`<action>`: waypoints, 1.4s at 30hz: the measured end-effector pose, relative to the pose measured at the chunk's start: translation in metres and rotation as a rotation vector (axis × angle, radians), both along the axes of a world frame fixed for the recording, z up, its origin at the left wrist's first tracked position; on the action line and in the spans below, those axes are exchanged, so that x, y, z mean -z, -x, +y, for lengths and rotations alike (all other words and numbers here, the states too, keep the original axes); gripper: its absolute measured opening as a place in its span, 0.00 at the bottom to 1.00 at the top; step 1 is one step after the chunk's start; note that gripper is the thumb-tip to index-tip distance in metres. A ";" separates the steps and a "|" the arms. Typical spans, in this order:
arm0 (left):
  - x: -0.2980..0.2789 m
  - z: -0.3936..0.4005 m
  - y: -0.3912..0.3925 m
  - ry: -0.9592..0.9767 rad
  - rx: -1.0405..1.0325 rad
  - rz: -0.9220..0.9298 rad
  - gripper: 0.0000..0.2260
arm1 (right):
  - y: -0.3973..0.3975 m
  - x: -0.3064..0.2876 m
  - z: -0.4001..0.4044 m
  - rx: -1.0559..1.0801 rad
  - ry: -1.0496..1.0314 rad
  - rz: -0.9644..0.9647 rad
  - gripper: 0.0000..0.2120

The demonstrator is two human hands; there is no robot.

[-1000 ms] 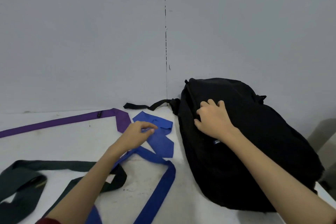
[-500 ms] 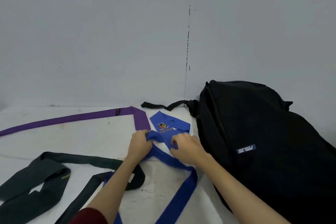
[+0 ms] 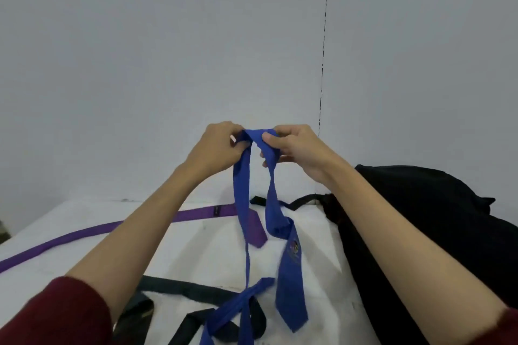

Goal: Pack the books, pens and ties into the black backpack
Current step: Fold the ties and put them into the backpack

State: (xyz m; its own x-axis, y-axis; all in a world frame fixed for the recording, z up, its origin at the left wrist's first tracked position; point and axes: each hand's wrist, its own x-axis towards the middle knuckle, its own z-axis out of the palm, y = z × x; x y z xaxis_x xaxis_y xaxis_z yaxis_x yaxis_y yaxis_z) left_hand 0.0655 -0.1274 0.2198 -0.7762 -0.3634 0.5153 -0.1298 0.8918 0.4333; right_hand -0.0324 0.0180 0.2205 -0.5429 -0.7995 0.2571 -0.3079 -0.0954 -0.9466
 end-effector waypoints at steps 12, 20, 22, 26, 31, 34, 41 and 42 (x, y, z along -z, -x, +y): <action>-0.141 -0.045 -0.022 -0.399 0.173 0.454 0.06 | -0.037 -0.124 -0.042 -0.015 0.177 0.060 0.10; -0.121 -0.054 -0.029 -0.650 0.385 0.213 0.09 | -0.057 -0.148 -0.079 0.135 0.421 -0.130 0.15; -0.102 -0.054 -0.032 -0.851 0.515 0.183 0.13 | -0.059 -0.141 -0.085 0.069 0.386 -0.141 0.23; -0.072 -0.057 -0.038 -1.149 0.697 0.159 0.19 | -0.066 -0.138 -0.092 -0.051 0.342 -0.117 0.30; -0.055 -0.057 -0.035 -0.912 0.648 0.151 0.10 | -0.071 -0.146 -0.106 0.023 0.401 -0.112 0.18; -0.068 -0.062 -0.035 -0.998 0.636 0.255 0.08 | -0.065 -0.140 -0.107 0.378 0.281 0.165 0.09; -0.113 -0.086 -0.030 -1.128 0.568 0.430 0.09 | -0.059 -0.085 -0.097 0.216 -0.096 0.194 0.26; -0.116 -0.089 -0.028 -1.135 0.559 0.438 0.09 | -0.059 -0.077 -0.099 0.119 -0.127 0.202 0.21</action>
